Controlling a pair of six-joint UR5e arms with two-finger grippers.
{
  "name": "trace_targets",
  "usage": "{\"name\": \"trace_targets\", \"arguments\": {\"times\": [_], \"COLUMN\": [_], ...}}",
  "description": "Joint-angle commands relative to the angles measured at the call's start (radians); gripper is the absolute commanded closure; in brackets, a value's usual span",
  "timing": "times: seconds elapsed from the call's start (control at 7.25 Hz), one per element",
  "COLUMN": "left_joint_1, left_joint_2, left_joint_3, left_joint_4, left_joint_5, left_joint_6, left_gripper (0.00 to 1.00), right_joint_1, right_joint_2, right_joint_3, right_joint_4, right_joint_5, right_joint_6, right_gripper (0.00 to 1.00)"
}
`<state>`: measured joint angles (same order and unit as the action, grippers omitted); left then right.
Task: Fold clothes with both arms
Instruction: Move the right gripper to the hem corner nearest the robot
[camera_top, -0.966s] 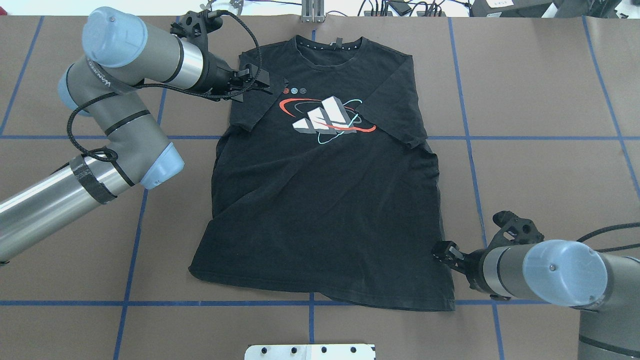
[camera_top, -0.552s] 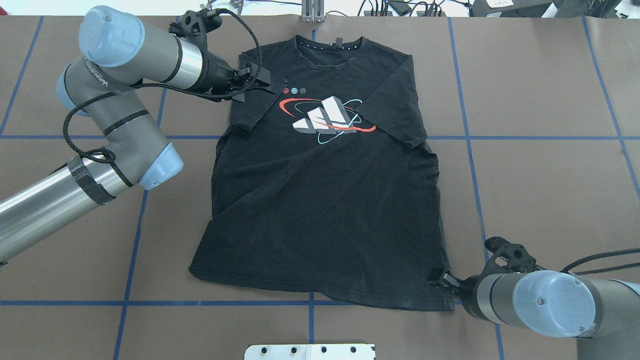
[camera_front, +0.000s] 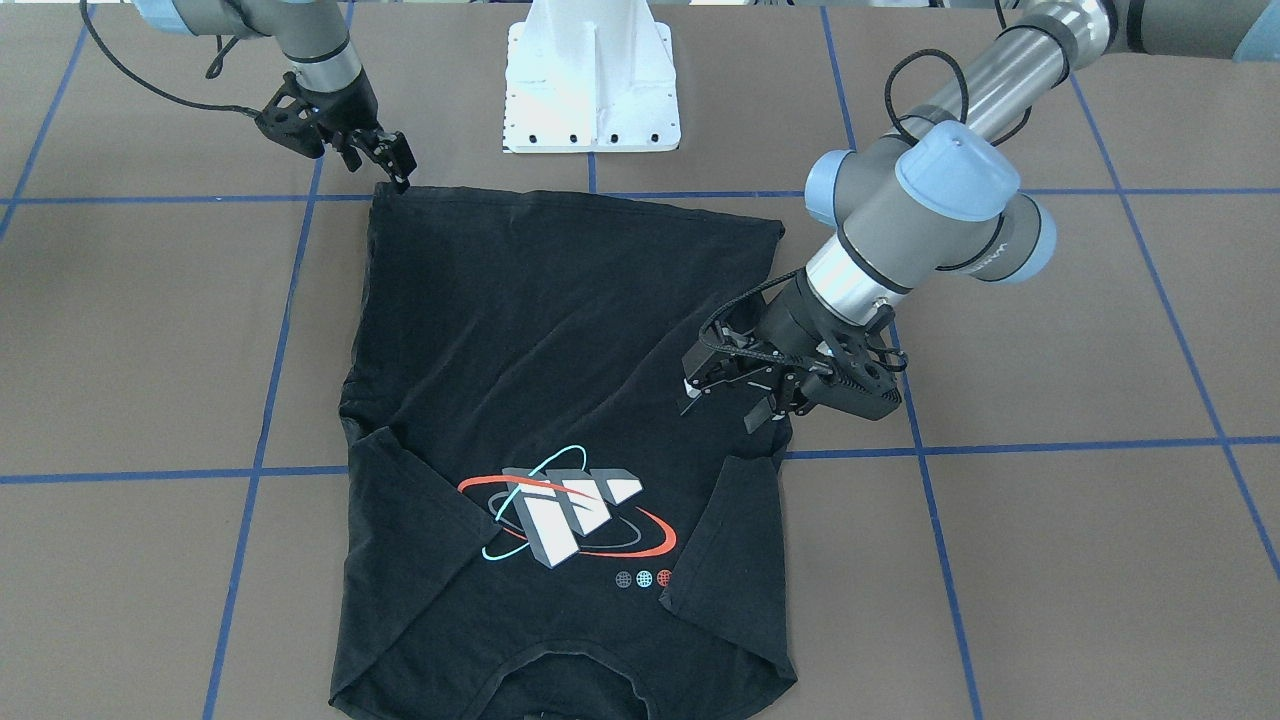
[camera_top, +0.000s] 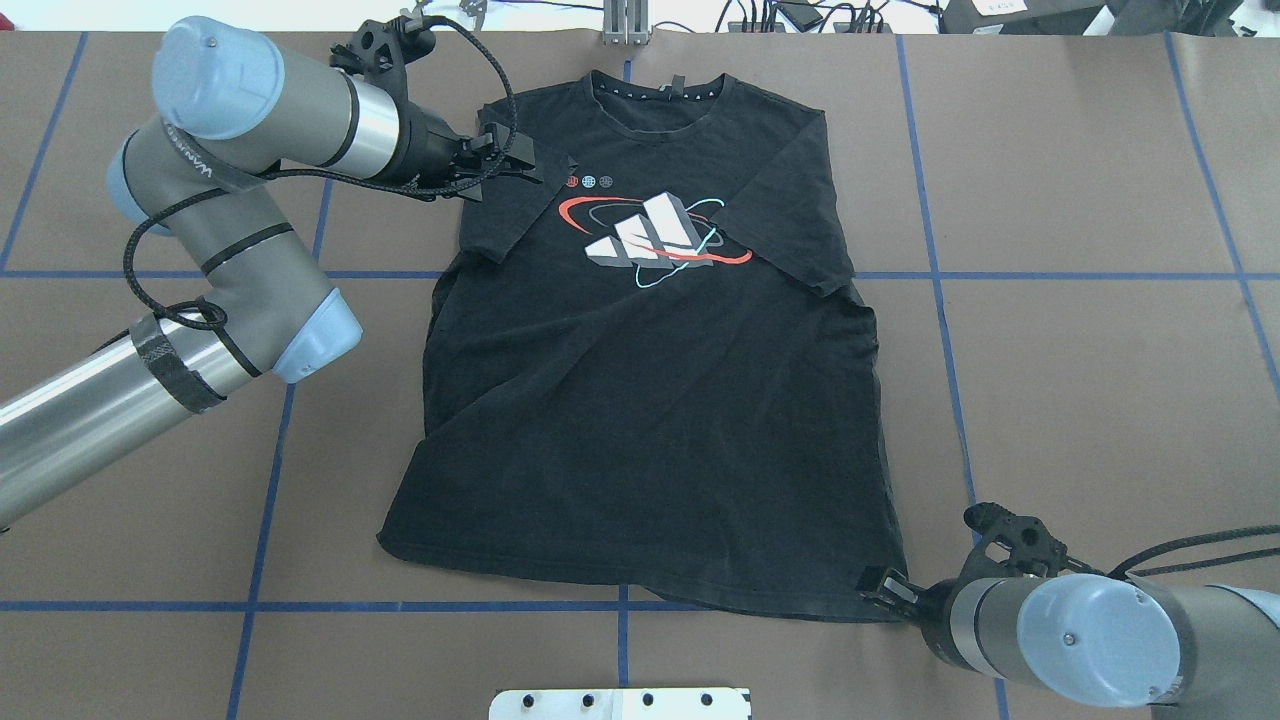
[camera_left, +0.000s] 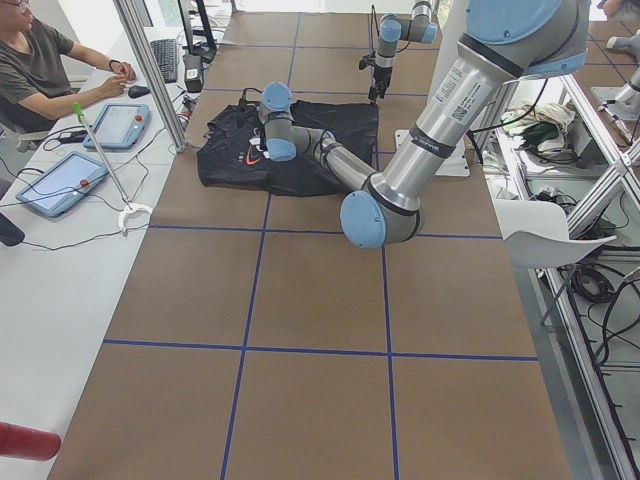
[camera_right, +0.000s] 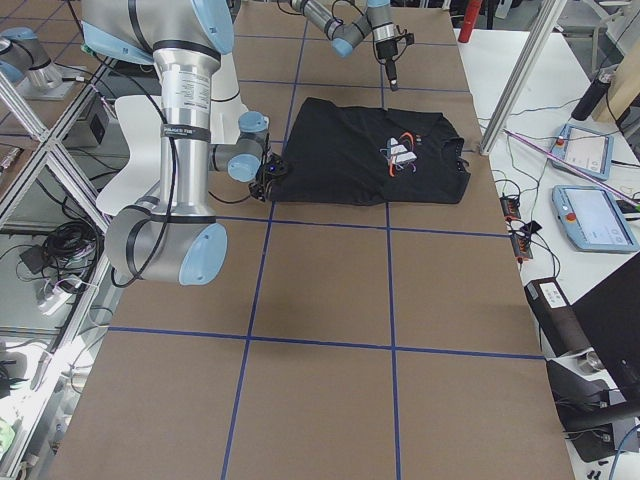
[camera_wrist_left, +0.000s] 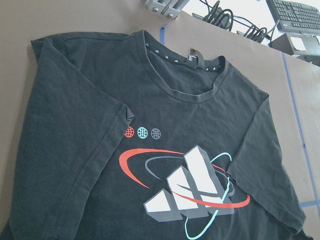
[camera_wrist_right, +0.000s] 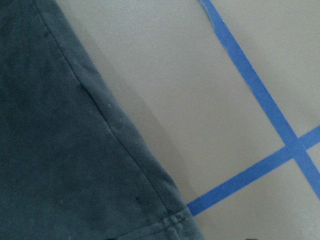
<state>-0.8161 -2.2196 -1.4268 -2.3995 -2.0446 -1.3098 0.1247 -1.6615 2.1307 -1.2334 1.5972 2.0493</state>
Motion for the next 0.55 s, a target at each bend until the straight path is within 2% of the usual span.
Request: {"name": "trace_targets", "arguments": {"times": [0.0,0.28,0.41], "left_joint_1": [0.000,0.002,0.000], "left_joint_2": [0.006,0.012,0.014], "left_joint_3": [-0.001,-0.001,-0.001], "left_joint_4": [0.000,0.000,-0.001], "left_joint_5": [0.006,0.027,0.027], "left_joint_6": [0.000,0.000,0.000], "left_gripper": [0.12,0.12,0.12], "right_joint_1": [-0.007,-0.023,-0.028], "right_joint_2": [0.002,0.006,0.009], "right_joint_3": [-0.012,-0.014,-0.017], "right_joint_4": [0.000,0.000,0.000], "right_joint_5": [0.003,0.000,-0.002], "right_joint_6": [0.003,0.005,0.005], "right_gripper": [0.12,0.17,0.23]}}
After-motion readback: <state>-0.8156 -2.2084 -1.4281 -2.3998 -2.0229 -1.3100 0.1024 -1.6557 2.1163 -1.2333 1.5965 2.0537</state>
